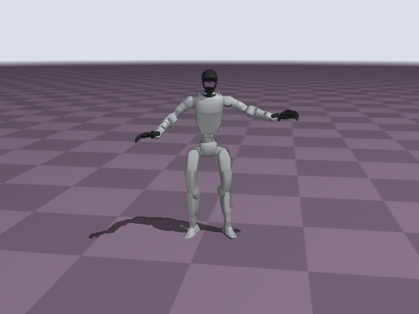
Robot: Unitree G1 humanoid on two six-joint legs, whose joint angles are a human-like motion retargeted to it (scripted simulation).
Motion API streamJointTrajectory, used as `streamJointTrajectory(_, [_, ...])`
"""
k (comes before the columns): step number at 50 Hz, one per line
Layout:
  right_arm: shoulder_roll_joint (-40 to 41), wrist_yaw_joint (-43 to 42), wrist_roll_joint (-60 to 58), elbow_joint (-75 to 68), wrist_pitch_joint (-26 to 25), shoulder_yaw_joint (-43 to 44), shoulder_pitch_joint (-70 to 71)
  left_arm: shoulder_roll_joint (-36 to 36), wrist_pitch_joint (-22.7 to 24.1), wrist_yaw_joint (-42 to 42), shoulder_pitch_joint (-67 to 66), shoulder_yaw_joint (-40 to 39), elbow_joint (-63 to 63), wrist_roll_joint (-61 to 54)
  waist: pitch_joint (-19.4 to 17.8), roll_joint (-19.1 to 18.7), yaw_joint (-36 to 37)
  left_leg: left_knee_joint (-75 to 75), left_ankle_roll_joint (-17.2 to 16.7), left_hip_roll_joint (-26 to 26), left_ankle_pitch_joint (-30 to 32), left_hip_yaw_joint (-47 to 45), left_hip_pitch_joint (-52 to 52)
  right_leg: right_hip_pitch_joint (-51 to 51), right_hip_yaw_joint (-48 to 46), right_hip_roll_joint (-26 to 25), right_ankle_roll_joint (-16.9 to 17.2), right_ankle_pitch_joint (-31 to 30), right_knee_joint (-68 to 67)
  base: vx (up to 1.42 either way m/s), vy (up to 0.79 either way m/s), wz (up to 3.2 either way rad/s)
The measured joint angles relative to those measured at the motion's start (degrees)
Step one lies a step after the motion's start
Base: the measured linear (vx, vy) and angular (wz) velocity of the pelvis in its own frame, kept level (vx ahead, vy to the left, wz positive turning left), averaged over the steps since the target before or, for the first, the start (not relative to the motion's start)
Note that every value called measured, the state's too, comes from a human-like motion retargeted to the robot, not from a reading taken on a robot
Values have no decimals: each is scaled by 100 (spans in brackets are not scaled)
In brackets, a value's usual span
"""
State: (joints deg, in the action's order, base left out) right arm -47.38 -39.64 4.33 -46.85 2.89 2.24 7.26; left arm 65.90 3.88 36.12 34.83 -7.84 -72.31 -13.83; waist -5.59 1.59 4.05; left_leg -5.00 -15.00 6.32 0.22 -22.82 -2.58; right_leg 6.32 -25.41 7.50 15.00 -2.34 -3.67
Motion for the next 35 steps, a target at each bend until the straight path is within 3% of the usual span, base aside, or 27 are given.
streamJointTrajectory(4, [-120,75,260,1137,253,-81,-747,632,9,233,1853,864,191,-315,55,-117,-287,0,0,68,-27,-133,189,-93,158,-66,0,51,-4,7,-6,-41])
streamJointTrajectory(7, [3,226,462,1856,399,-330,-1359,593,195,305,3669,1960,708,-401,85,-206,-410,0,3,153,-41,-220,311,-151,255,-142,0,72,-3,6,-9,-36])
streamJointTrajectory(12, [503,1302,570,2398,415,-850,-1851,-455,383,753,6108,3278,2153,59,104,-270,-645,0,27,271,-48,-332,365,-115,355,-264,0,57,-30,1,-8,-24])
streamJointTrajectory(16, [811,1970,522,2376,289,-1432,-1705,-1573,377,563,7032,4374,3412,812,53,-263,-849,0,46,330,-52,-403,366,-57,408,-333,0,45,-52,-2,-6,-18])
streamJointTrajectory(19, [884,2199,468,2383,283,-1915,-1512,-2142,356,157,7413,5441,4117,1788,35,-289,-1013,0,40,357,-48,-462,361,-22,455,-371,0,35,-37,-1,-5,-20])
streamJointTrajectory(22, [861,2454,374,2530,384,-2355,-1343,-2270,380,-238,7797,6510,4627,3218,57,-335,-1197,0,6,359,-35,-558,356,33,531,-387,0,27,-32,-1,-3,-30])
streamJointTrajectory(25, [830,2701,99,2728,484,-2694,-1163,-1911,421,-233,8103,7164,4926,4153,85,-398,-1391,0,4,324,-10,-685,361,77,657,-384,0,-11,12,0,-2,-38])
streamJointTrajectory(27, [830,2736,-142,2820,497,-2798,-1090,-1428,391,-13,8157,7268,4838,4081,101,-452,-1449,4,3,318,7,-811,394,94,771,-406,0,-39,51,3,-6,-54])
streamJointTrajectory(30, [840,2673,-398,2872,438,-2805,-1115,-583,286,225,8108,7126,4226,3379,131,-537,-1404,55,3,354,12,-1051,468,106,987,-484,0,-78,109,4,-12,-71])
streamJointTrajectory(35, [720,2431,-433,2791,368,-2656,-1349,635,42,200,8153,6789,2145,2320,206,-713,-1126,123,6,496,55,-1463,571,124,1309,-751,0,-200,265,3,-20,-72])
